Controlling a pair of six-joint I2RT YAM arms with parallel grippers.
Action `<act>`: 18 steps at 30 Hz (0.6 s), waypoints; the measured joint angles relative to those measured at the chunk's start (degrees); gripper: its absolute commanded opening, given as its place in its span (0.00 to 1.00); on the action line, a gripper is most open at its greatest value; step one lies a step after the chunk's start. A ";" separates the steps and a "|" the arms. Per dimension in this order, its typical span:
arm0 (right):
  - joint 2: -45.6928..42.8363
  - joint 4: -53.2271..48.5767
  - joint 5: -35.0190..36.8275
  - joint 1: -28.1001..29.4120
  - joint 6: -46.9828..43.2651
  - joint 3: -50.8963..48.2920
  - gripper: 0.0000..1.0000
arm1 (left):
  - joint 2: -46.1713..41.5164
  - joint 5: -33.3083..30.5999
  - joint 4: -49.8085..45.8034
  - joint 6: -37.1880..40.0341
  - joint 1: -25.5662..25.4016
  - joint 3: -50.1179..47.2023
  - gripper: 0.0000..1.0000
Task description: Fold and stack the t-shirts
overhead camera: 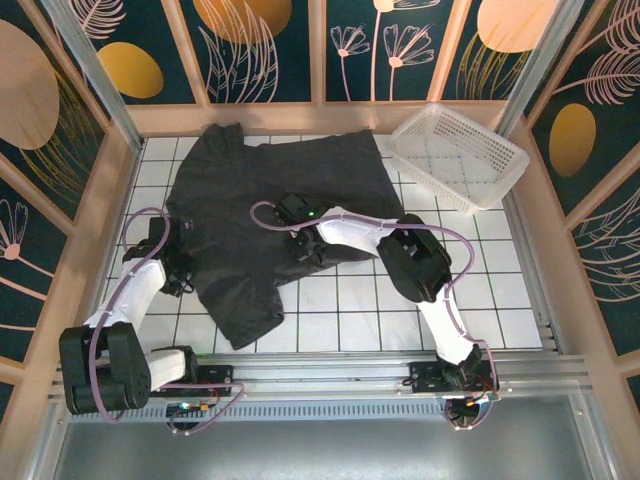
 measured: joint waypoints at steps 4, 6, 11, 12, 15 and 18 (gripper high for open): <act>-0.11 -0.13 0.66 -0.04 0.33 0.35 0.01 | 0.00 0.00 0.00 0.02 0.00 0.00 0.46; -0.35 -0.39 0.72 -0.13 0.28 0.42 0.02 | 0.00 -0.02 0.00 0.09 0.00 0.00 0.46; -1.60 -1.75 -0.04 -0.98 0.33 1.36 0.03 | 0.00 -0.04 0.00 0.92 0.00 0.00 0.48; -1.97 -1.97 -0.59 -1.31 0.57 1.53 0.03 | 0.00 -0.04 0.00 1.09 0.00 0.00 0.49; -3.02 -2.62 -1.81 -2.23 1.14 1.68 0.03 | 0.00 0.00 0.09 1.68 0.00 0.04 0.52; -3.74 -2.75 -3.52 -3.23 1.42 1.68 0.03 | 0.00 1.18 1.51 2.69 0.00 0.04 0.52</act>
